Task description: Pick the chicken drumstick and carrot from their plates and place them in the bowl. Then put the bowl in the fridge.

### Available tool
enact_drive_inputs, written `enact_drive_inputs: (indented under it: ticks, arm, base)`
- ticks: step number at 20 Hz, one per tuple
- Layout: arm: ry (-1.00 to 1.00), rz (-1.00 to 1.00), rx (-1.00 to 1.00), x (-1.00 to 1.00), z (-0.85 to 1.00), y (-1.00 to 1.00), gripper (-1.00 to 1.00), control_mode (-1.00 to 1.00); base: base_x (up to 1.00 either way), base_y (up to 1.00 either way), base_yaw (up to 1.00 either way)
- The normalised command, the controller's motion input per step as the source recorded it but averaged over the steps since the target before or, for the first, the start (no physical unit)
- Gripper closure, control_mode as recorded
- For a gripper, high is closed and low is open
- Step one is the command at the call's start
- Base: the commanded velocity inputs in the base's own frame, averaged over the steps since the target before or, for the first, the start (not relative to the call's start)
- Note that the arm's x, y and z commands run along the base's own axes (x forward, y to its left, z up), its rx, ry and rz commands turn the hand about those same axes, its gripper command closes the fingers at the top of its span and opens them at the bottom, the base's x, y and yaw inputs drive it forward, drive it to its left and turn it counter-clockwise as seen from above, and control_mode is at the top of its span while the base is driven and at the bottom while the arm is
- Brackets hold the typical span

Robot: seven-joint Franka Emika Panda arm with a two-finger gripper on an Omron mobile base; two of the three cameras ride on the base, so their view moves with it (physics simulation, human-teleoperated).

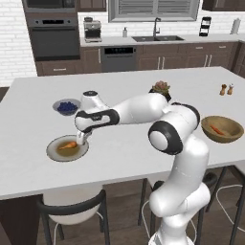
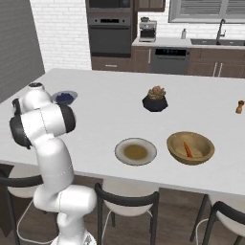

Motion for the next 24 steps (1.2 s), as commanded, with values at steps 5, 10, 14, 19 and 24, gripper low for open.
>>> enact_drive_inputs:
  ticks: [5,10,14,19,24]
  arm:
    - [0.00,0.00,-0.12,0.32,-0.07,0.28,-1.00,-1.00]
    - [0.00,0.00,-0.04,0.45,-0.22,0.24,-1.00,-1.00]
    - [0.00,0.00,-0.03,0.35,-0.31,0.18,-1.00,-1.00]
    - [0.00,0.00,-0.01,0.29,-0.29,0.17,-1.00,-1.00]
    - [0.00,0.00,0.00,0.22,-0.31,0.16,-1.00,-1.00]
  base:
    - [0.00,0.00,0.00]
    - [0.00,0.00,0.00]
    - [0.00,0.00,0.00]
    - [0.00,0.00,0.00]
    - [0.00,0.00,0.00]
